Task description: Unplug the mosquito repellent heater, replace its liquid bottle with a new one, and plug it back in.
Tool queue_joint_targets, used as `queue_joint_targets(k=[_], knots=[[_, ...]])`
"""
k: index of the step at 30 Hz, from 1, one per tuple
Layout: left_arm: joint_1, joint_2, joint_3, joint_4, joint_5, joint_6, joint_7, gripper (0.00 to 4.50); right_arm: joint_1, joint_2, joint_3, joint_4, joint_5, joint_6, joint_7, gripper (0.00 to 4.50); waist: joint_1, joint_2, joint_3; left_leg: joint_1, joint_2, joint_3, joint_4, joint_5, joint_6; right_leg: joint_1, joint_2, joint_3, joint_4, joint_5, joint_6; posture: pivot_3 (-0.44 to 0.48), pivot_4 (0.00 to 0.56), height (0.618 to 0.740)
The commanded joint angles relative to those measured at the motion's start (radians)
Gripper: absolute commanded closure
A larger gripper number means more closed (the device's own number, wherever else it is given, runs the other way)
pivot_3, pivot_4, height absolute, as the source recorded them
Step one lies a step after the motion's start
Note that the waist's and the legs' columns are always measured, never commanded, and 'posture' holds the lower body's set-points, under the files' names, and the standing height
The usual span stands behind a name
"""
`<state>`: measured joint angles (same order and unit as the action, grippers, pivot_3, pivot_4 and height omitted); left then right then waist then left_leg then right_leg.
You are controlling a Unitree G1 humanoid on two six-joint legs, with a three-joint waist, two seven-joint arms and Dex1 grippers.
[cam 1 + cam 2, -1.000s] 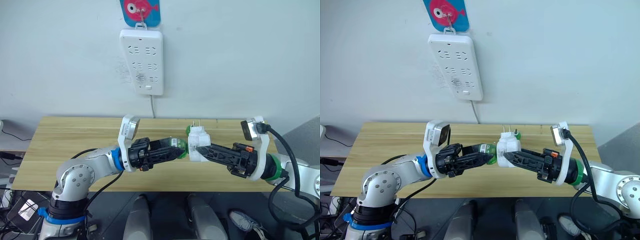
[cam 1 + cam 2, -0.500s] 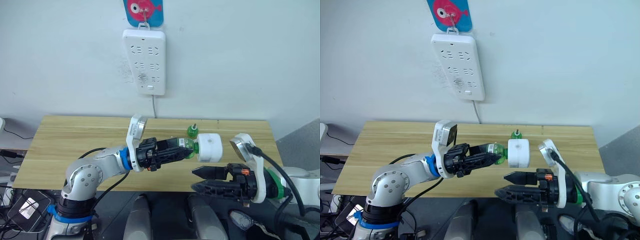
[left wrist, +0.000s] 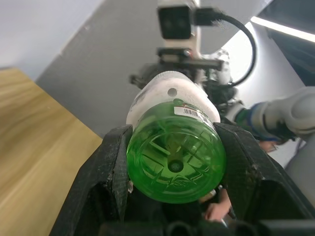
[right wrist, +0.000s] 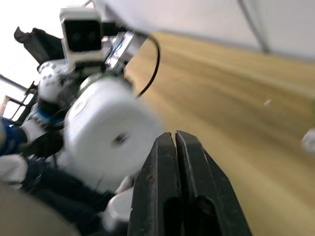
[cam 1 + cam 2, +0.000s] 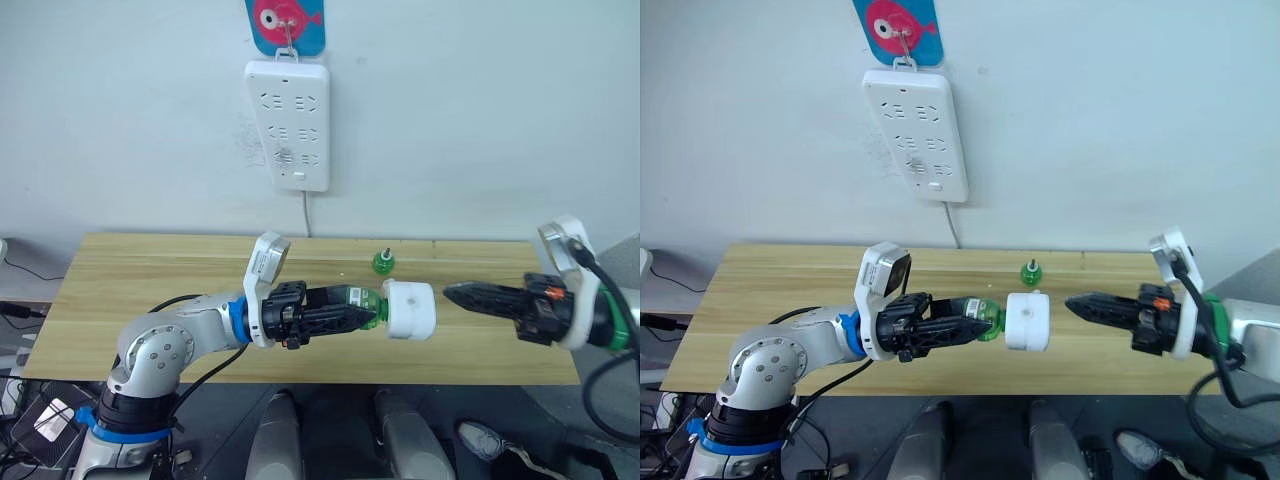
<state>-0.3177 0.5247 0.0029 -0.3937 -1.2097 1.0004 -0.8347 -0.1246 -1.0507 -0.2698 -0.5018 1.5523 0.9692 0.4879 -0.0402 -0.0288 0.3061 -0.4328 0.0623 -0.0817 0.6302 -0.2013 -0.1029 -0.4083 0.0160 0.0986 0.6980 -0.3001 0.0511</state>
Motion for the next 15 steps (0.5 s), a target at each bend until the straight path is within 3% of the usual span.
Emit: queue_joint_targets(k=[1, 6, 15], knots=[[-0.009, -0.007, -0.005, -0.032, -0.04, 0.009, -0.016, 2.18, -0.086, 0.086, 0.118, -0.02, -0.056, -0.002, -0.02, 4.5, -0.001, 0.0, 0.0, 0.0, 0.0, 0.0, 0.0, 0.0, 0.0, 0.0, 0.0, 0.0, 0.0, 0.0, 0.0, -0.06, 0.246, 0.735], [-0.013, -0.048, 0.022, -0.018, -0.07, 0.005, 0.054, 2.18, -0.118, 0.166, 0.221, -0.095, -0.033, 0.036, -0.027, 4.5, 0.002, 0.0, 0.0, 0.0, 0.0, -0.001, 0.0, 0.0, 0.0, 0.0, 0.0, -0.001, 0.0, 0.0, 0.0, -0.043, 0.246, 0.735], [-0.019, -0.085, 0.021, 0.011, 0.0, -0.045, 0.11, 2.18, -0.092, 0.087, 0.18, -0.143, 0.203, 0.044, -0.043, 4.5, 0.007, -0.001, 0.0, 0.0, 0.0, -0.001, 0.0, 0.0, 0.0, 0.001, 0.0, -0.001, 0.0, 0.0, 0.0, -0.05, 0.252, 0.735]])
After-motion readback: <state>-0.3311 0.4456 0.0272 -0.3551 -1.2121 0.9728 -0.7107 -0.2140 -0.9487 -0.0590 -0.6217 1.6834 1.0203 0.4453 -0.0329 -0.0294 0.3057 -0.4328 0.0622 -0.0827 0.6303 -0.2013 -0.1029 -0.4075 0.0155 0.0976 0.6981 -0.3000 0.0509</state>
